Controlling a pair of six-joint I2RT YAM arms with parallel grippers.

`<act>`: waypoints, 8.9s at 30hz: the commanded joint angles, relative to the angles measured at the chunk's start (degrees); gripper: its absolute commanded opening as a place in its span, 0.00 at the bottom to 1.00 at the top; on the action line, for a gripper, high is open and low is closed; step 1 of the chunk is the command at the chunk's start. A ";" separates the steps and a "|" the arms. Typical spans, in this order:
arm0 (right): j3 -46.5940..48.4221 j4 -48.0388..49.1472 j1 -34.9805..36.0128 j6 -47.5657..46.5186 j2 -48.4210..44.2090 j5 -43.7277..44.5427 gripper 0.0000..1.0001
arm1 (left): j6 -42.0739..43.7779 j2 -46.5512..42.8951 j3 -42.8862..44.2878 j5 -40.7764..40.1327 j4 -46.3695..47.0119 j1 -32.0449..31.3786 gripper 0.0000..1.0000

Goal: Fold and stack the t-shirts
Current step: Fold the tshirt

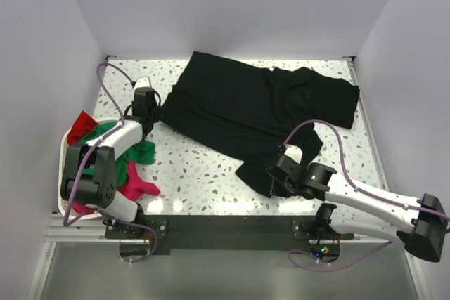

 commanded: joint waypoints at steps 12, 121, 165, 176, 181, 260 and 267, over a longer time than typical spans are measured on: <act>6.88 -8.32 4.14 -5.04 -8.53 -3.24 0.00 | -2.16 -16.40 -7.73 -7.02 -5.12 0.39 0.00; 4.68 17.69 -49.03 -39.67 18.80 -16.07 0.52 | -0.84 23.66 18.90 9.24 5.95 -2.77 0.96; 17.42 4.24 -45.96 -38.26 17.58 -2.45 0.62 | -0.32 15.50 16.80 11.00 8.31 -0.48 0.98; 22.96 20.94 -35.68 -40.54 26.78 -17.83 0.66 | -2.16 13.02 12.58 16.34 16.75 -6.29 1.00; 26.12 23.67 -34.70 -40.90 36.28 -19.85 0.66 | -4.62 16.45 13.10 21.10 20.27 -7.17 1.00; 29.55 18.84 -29.87 -43.53 46.92 -6.94 0.42 | -0.40 21.46 13.72 17.06 15.00 -4.62 1.00; 31.40 18.40 -29.96 -43.97 48.07 -4.56 0.15 | -0.40 21.55 13.80 17.06 15.00 -4.53 1.00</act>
